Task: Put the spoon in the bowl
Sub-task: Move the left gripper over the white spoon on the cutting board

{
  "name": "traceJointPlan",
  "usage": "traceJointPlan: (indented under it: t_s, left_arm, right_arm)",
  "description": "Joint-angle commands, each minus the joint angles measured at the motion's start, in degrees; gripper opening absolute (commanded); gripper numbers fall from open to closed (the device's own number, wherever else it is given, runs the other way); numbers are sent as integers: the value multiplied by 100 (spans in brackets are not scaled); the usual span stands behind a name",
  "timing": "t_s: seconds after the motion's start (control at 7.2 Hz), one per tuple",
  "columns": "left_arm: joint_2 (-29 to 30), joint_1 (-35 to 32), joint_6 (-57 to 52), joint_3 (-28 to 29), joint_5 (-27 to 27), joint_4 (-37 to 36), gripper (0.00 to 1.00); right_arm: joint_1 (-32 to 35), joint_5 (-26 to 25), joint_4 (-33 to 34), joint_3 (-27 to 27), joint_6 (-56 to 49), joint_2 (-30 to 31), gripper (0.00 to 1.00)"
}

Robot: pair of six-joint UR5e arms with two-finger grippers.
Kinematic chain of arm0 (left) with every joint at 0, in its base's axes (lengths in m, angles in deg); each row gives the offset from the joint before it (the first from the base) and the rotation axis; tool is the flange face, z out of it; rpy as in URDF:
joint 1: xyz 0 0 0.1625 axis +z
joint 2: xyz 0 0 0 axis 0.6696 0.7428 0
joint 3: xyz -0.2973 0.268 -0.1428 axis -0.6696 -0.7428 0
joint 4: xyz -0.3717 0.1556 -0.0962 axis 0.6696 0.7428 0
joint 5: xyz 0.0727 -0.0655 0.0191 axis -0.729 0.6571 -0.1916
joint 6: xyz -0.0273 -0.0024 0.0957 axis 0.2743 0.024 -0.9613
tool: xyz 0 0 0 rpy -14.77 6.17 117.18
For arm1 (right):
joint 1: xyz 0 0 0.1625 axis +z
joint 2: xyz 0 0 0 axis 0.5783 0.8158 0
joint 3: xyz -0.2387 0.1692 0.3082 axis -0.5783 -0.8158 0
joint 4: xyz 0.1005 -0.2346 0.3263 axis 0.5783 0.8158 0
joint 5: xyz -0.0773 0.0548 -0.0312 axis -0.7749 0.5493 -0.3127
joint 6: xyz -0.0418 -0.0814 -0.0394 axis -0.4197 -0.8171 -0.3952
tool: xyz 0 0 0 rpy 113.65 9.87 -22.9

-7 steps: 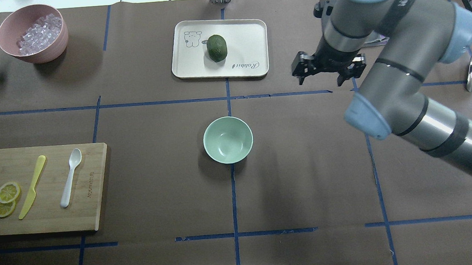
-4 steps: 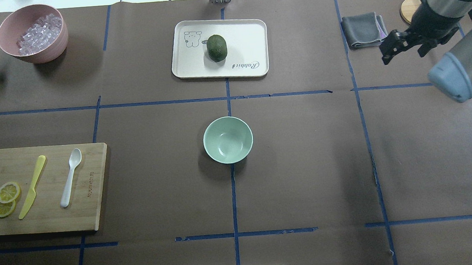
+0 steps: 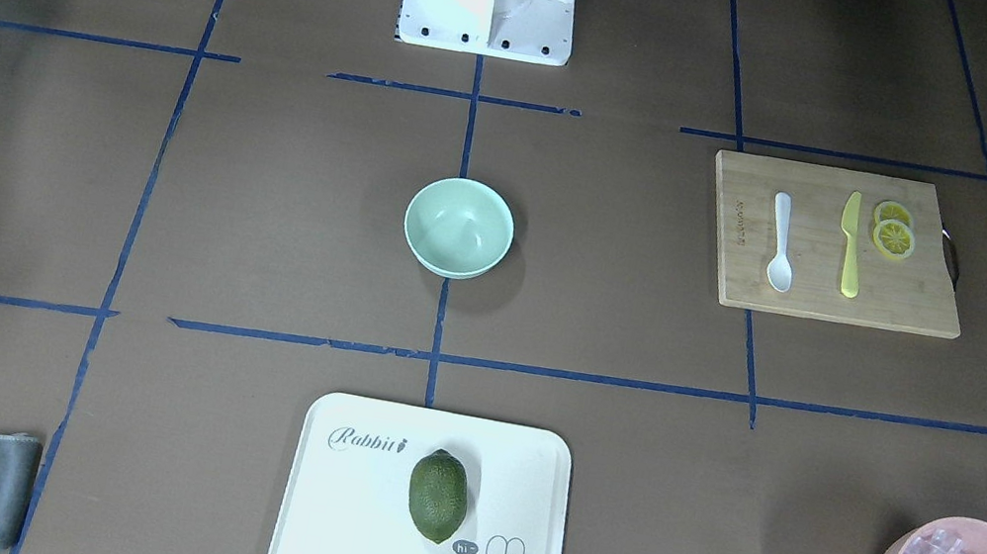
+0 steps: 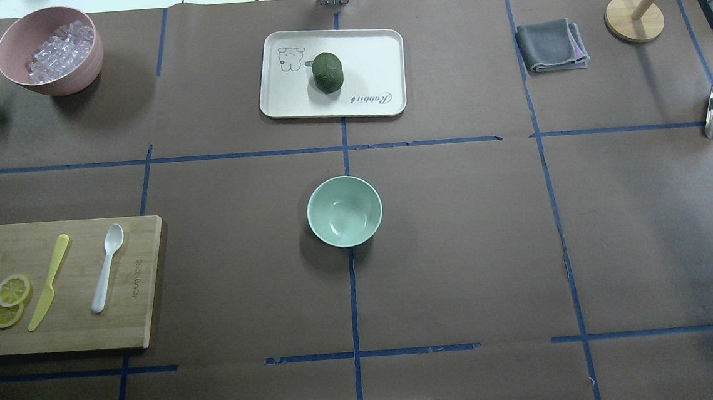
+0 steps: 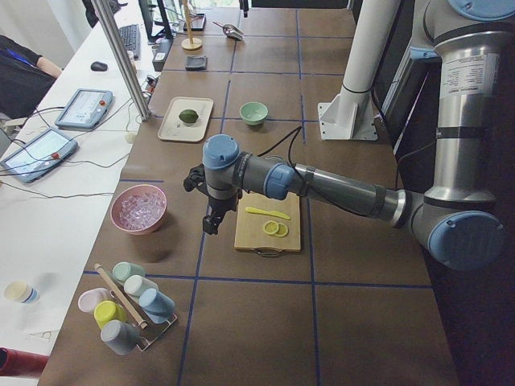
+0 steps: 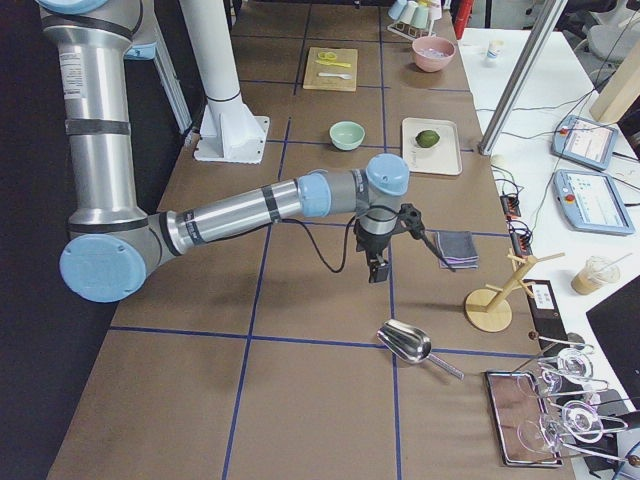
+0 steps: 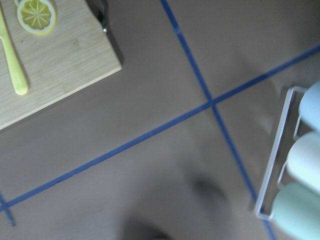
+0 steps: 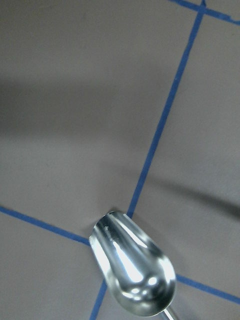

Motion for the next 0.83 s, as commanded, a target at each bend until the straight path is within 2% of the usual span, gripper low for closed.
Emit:
traceJointPlan:
  t_s: [0.0, 0.14, 0.42, 0.69]
  left_arm:
    - [55, 802, 2196, -58, -20, 825, 100]
    - [55, 1233, 3130, -50, -72, 1195, 100]
    - [38, 2250, 4521, -50, -1243, 1890, 100]
    - [-6, 3018, 5350, -32, -1879, 2217, 100]
  right_arm:
    - [586, 87, -298, -32, -564, 978, 100]
    - [587, 77, -300, -6, -450, 981, 100]
    - [587, 86, -308, 3, -379, 972, 100]
    - [587, 86, -308, 3, -379, 972, 100]
